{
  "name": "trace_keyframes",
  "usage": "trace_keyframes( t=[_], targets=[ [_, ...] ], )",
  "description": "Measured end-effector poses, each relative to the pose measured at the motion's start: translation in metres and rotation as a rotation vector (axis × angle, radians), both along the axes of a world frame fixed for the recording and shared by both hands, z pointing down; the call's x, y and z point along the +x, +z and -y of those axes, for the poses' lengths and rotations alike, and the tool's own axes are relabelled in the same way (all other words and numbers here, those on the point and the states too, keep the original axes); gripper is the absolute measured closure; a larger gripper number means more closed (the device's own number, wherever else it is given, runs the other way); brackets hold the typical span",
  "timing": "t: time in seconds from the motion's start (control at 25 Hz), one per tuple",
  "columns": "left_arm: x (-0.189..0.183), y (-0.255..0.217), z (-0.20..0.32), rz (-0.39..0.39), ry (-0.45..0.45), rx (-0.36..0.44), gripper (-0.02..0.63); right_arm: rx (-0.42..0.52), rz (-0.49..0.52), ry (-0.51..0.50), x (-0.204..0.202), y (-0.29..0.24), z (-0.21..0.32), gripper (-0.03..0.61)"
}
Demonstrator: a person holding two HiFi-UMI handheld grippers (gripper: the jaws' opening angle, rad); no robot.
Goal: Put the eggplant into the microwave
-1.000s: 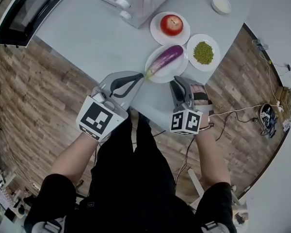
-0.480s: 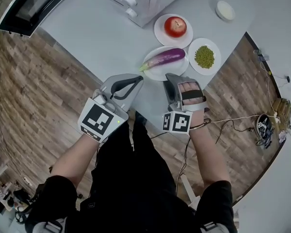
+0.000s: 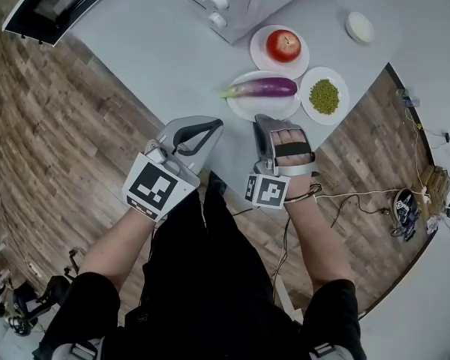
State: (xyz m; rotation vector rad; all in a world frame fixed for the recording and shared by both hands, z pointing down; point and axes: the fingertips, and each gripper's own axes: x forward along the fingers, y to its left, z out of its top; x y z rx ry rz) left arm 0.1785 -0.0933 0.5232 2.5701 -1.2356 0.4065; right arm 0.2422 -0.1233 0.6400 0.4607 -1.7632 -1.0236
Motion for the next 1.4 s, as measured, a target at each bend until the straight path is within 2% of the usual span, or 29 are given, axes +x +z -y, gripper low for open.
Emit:
trace_keyframes(
  t=[0.4, 0.68, 0.92, 1.4],
  targets=[
    [-0.004, 0.005, -0.006, 0.001, -0.015, 0.000, 0.607, 0.020, 0.012, 0.030, -0.001, 0.001, 0.000, 0.545],
    [-0.009, 0.007, -0.015, 0.009, -0.016, 0.003, 0.607, 0.119, 0.048, 0.037, 0.002, -0.007, -0.009, 0.555],
    [-0.011, 0.005, -0.017, 0.007, -0.016, 0.006, 0.607, 0.168, 0.052, 0.027, 0.002, -0.016, -0.011, 0.557],
    [-0.019, -0.031, -0.019, 0.028, -0.032, 0.055, 0.607, 0.244, 0.075, -0.017, 0.002, -0.048, -0.028, 0.555]
  ],
)
